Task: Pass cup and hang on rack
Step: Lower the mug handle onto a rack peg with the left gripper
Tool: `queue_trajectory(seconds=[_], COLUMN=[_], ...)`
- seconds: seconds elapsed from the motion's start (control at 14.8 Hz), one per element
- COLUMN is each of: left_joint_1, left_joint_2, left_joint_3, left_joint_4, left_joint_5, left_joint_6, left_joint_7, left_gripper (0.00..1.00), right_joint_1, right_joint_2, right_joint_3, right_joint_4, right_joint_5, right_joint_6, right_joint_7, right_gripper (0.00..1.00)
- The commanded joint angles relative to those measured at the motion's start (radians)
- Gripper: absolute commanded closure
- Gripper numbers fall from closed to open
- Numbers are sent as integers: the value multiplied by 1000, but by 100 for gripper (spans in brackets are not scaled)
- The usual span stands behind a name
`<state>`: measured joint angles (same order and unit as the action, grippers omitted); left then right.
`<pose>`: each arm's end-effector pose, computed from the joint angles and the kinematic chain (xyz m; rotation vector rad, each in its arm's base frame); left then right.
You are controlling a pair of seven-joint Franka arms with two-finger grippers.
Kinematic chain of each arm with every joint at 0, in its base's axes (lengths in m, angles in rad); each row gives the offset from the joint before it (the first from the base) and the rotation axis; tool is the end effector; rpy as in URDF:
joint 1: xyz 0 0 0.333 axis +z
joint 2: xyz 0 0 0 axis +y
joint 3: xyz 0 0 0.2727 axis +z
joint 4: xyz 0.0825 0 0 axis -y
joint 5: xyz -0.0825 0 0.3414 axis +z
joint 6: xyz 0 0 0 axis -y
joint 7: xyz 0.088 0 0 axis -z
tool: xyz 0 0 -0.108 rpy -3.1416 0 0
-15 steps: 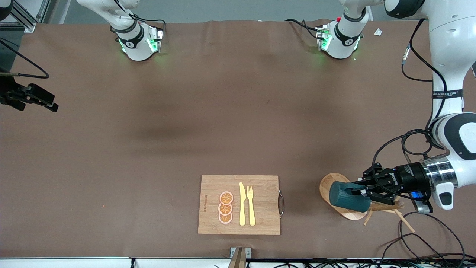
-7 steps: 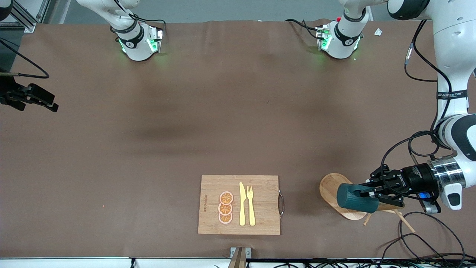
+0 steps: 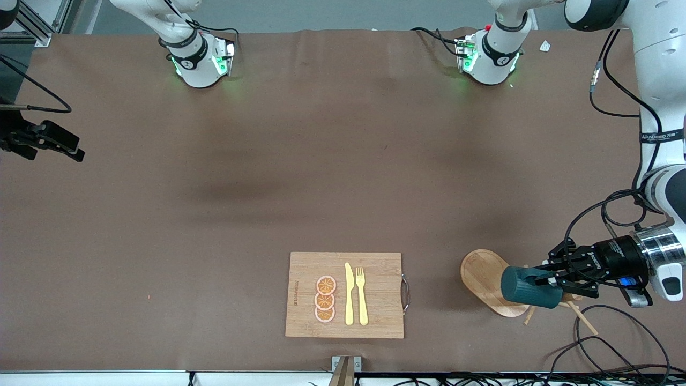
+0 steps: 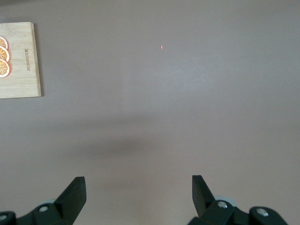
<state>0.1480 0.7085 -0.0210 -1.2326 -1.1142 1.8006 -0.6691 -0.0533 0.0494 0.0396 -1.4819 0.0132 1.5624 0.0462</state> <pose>0.6815 0.0139 0.3660 1.7488 1.1541 -0.4740 0.5250 -0.0063 0.5920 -3.1242 0.0932 -0.0483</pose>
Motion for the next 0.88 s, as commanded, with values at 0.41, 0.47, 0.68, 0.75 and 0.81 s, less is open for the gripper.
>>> queue_trajectory(seconds=[0.41,0.47,0.68,0.75,0.81], left_joint_1=[18,18,27,27,27], left_joint_2=[20,22,28,28,29], left_joint_3=[-5,-5,-5,-5,-5], left_joint_4=[4,4,4,4,4], left_joint_5=[7,7,7,7,5], left_joint_6=[-30,-30,-40,-40,-40], left_joint_7=[39,43,69,69,69], left_gripper=[97,97,96,96,95], right_joint_1=[6,6,6,6,6], right_joint_2=[-20,-20,-20,-20,-19], right_joint_3=[2,2,2,2,2], right_joint_4=[-14,-14,-15,-15,-15], right_joint_5=[-13,-13,-12,-13,-13], right_joint_6=[5,5,7,7,7], right_joint_7=[18,18,18,18,18], right_gripper=[0,0,0,0,0])
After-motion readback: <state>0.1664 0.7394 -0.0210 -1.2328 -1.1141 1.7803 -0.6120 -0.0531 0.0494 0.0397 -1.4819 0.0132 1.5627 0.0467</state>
